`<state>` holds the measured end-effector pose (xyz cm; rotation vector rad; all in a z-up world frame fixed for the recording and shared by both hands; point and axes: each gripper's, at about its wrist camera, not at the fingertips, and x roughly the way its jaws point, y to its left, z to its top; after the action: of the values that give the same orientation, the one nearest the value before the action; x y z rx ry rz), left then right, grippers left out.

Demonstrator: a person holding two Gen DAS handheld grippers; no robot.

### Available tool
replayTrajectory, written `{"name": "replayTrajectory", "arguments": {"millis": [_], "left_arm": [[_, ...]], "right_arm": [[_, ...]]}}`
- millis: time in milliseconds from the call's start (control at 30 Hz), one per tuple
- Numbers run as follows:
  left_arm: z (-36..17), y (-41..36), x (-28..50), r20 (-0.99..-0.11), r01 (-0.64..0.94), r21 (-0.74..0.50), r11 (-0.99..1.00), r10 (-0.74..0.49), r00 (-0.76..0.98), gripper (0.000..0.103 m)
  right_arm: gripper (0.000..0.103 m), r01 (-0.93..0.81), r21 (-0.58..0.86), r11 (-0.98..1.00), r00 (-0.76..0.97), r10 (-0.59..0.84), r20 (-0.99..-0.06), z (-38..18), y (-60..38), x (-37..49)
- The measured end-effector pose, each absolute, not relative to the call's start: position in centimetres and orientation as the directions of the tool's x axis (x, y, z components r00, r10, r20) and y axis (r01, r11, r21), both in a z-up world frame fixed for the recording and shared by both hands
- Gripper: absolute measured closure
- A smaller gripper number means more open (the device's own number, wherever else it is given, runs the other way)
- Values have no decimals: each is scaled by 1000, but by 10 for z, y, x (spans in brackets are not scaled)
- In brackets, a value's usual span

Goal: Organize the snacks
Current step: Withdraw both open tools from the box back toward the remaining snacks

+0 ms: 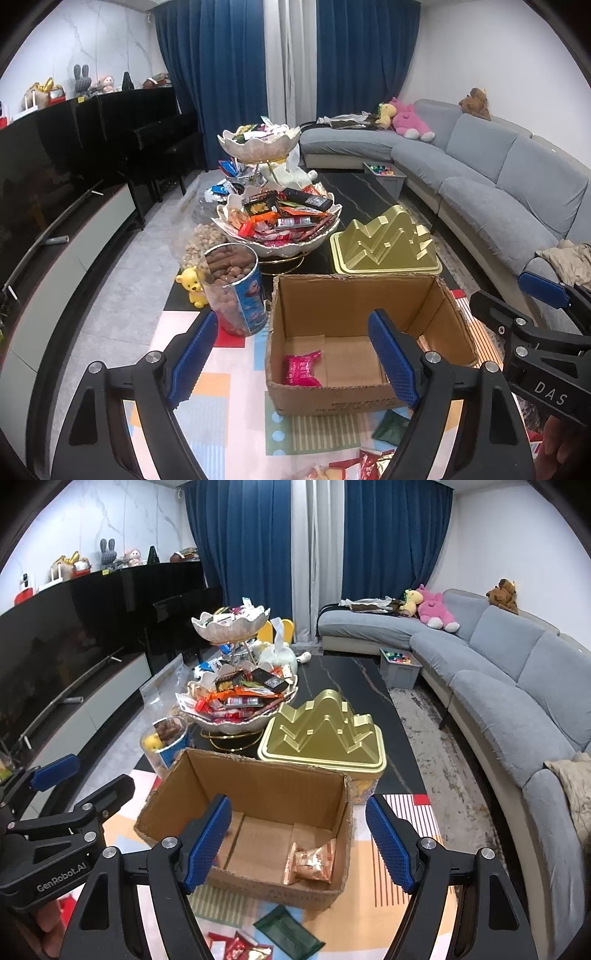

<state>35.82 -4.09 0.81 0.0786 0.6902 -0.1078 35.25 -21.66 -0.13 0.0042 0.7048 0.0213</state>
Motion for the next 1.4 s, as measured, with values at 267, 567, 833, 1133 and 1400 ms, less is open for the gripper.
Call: {"name": "replayTrajectory", "arguments": {"millis": [267,567,833,1133,1400], "left_arm": [[15,-32,340,-640,109,29,994,-66,766,20],[22,-23,318,-647,96,23,995,-58,760,20],[21,-18,302,-654,84,32,996,-43,755,20],[12,-18,286,-664,104,32,994,-56,745,20],[1,-17,272,-675,137,21,990,-87,733,20]], "right_arm": [[27,-20,9,1000,773,21,-634,9,-213,336],[27,-43,10,999,787,40,-616,19,-203,316],[27,-54,6,999,784,46,-619,16,-198,302],[27,-38,28,999,779,47,-625,10,-202,286],[27,-24,32,999,776,39,-630,6,-201,270]]}}
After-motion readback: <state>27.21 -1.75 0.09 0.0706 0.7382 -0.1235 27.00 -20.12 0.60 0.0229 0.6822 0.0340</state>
